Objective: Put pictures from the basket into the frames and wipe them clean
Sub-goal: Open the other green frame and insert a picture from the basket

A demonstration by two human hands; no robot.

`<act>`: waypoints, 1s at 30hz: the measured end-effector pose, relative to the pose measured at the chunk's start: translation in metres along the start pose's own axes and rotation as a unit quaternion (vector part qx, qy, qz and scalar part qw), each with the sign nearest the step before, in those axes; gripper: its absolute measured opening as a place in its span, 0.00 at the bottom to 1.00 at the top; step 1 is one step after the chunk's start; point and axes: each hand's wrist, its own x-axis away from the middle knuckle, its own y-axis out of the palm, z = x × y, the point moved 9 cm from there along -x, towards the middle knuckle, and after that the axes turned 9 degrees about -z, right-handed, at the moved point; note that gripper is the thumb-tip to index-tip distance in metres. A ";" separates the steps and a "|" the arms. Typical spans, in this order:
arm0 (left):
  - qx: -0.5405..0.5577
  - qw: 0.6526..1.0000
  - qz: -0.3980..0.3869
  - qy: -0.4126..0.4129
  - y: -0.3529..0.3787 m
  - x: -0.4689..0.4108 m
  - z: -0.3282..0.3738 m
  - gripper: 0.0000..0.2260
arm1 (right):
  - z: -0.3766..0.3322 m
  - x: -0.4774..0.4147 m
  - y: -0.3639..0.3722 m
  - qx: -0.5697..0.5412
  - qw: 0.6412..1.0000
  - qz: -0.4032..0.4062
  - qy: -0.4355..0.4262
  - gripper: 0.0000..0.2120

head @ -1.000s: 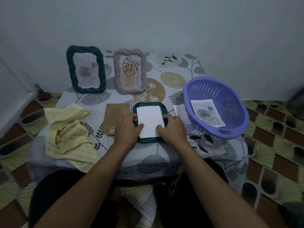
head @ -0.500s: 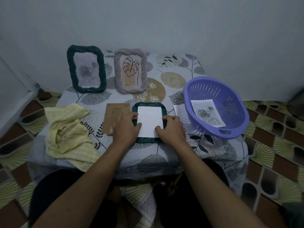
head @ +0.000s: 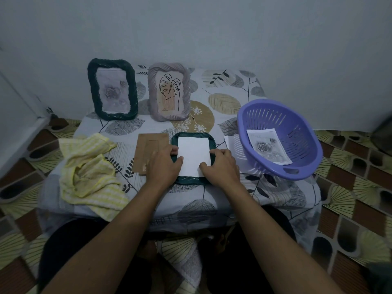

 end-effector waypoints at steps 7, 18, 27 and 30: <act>0.020 0.999 0.028 0.003 -0.033 0.007 0.004 0.12 | -0.034 0.010 -0.008 0.030 0.991 0.080 -0.103 0.22; -0.082 0.981 0.002 -0.177 -0.073 0.007 -0.081 0.28 | -0.102 0.007 0.049 0.140 0.974 -0.022 -0.177 0.18; -0.015 0.983 0.021 -0.180 -0.078 0.007 -0.072 0.16 | -0.106 0.003 0.066 0.157 0.975 -0.056 -0.147 0.18; 0.067 0.980 0.048 -0.182 -0.079 0.010 -0.068 0.11 | -0.103 0.002 0.064 0.147 0.977 -0.062 -0.140 0.18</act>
